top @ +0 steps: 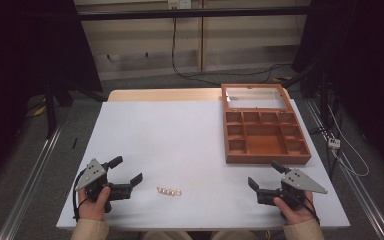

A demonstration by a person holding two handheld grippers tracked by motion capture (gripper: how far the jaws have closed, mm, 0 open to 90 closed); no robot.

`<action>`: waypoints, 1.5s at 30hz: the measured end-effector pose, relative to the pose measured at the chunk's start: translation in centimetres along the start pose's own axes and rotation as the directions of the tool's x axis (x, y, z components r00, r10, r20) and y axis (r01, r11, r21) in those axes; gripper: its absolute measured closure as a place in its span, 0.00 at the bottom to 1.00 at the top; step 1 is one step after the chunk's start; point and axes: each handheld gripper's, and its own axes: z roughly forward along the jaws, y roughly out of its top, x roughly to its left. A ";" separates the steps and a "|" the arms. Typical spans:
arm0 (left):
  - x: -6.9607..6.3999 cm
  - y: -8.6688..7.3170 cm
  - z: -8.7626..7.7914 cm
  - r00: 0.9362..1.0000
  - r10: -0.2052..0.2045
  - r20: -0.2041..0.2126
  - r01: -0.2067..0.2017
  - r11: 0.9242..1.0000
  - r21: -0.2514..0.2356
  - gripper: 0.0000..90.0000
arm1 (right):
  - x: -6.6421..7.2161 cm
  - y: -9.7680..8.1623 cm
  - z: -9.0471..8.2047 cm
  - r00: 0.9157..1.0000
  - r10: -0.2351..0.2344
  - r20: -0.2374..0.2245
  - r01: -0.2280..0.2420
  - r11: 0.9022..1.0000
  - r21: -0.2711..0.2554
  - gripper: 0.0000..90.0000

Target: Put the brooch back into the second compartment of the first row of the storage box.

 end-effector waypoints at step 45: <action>0.3 0.0 -0.6 1.000 0.018 -0.020 -0.018 1.000 0.011 0.04 | 11.5 5.0 12.3 0.911 -0.062 -0.407 0.138 0.977 0.160 0.11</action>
